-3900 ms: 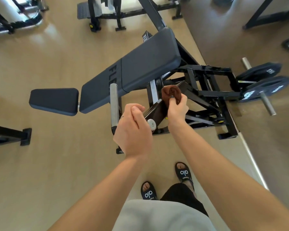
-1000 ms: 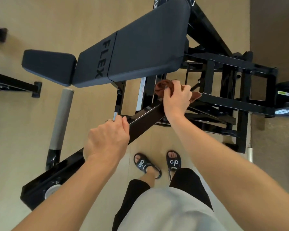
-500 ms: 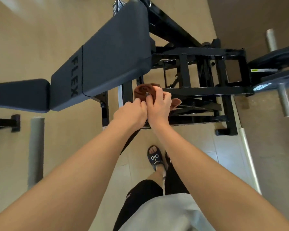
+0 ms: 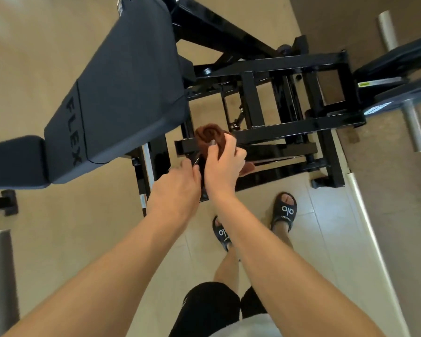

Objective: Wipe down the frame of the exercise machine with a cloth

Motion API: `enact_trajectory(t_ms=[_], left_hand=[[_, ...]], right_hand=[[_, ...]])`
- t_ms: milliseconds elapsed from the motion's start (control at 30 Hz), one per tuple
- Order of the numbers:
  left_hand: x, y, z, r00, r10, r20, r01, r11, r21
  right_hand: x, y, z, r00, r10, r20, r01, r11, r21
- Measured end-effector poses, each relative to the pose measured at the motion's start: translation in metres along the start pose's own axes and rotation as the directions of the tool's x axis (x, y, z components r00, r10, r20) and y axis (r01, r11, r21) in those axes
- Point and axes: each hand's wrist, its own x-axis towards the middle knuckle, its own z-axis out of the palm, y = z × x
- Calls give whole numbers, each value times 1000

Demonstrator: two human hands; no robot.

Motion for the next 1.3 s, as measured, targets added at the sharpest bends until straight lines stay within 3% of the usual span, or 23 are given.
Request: enact_trajectory(t_ms=[100,167,333,467,633,733,867,967,1033,1167,1300], left_hand=[[-1,3,-3,1000,15,-5,-15,998,61],[2,3,-5,999,-2,38,0,998,62],[-1,2,-7,991,46,129,-78,964,253],[0,1,-6,985,101,143,-147,921,362],[3,2,-1,998,45,35,-53,961,272],[-2,5,-1,999,38,-39,-27,966,257],[7,19,2,991,-29,-134,77,928,366],[33,55,13,974,69,-218,7,943,332],[53,78,28,971,129,-201,-46,927,372],[83,106,79,951,139,-275,6,884,467],[104,122,123,876,178,-449,95,848,521]], right_hand=[[-4,-1,-4,990,-127,66,129,991,-19],[20,11,-10,987,-134,84,142,985,-101],[88,50,-30,994,110,-20,-112,965,-238],[85,36,-27,984,179,-24,-179,954,-239],[27,3,-9,983,-151,108,167,973,-162],[27,0,-11,976,-192,106,208,964,-164],[36,8,-10,955,-278,104,292,944,-157],[54,27,-16,929,-340,145,358,925,-130],[75,49,-27,929,-335,158,356,924,-137],[120,96,-44,919,-356,168,380,914,-142],[160,137,-53,890,-427,159,448,883,-141]])
